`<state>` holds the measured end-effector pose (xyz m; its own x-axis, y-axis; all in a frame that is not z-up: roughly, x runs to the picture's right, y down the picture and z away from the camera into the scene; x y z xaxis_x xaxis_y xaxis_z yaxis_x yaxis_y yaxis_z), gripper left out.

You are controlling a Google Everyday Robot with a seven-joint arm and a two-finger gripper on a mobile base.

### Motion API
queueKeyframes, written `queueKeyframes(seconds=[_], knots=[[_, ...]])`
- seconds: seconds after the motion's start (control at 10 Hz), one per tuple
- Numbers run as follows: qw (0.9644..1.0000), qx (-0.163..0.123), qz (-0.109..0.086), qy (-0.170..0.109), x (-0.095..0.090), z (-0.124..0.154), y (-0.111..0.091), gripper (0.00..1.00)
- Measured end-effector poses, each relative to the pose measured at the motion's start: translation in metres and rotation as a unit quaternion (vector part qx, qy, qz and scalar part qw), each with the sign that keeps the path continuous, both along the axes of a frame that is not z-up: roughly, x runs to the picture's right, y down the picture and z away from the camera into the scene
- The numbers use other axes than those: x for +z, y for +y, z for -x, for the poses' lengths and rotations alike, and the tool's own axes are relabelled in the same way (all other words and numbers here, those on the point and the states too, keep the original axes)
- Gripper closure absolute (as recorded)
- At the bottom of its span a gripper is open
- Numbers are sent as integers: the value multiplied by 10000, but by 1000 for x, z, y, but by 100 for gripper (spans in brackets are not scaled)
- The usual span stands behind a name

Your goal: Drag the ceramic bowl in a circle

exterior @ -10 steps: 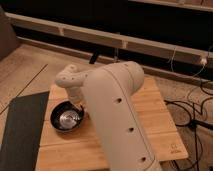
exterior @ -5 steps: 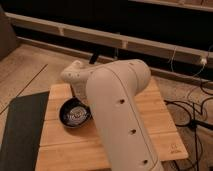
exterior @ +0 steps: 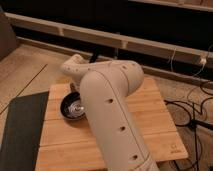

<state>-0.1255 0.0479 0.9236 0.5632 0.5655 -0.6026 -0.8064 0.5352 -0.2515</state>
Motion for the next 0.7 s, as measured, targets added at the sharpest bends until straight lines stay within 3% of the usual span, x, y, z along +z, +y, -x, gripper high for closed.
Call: queueKeyframes(seconds=[0.2,0.4,0.7], knots=[[9992,-244,-10,-313,3,28,0,100],[9969,-487,-17,-621,-8,58,11,100],[9965,-534,98,-634,-32,55,49,100]])
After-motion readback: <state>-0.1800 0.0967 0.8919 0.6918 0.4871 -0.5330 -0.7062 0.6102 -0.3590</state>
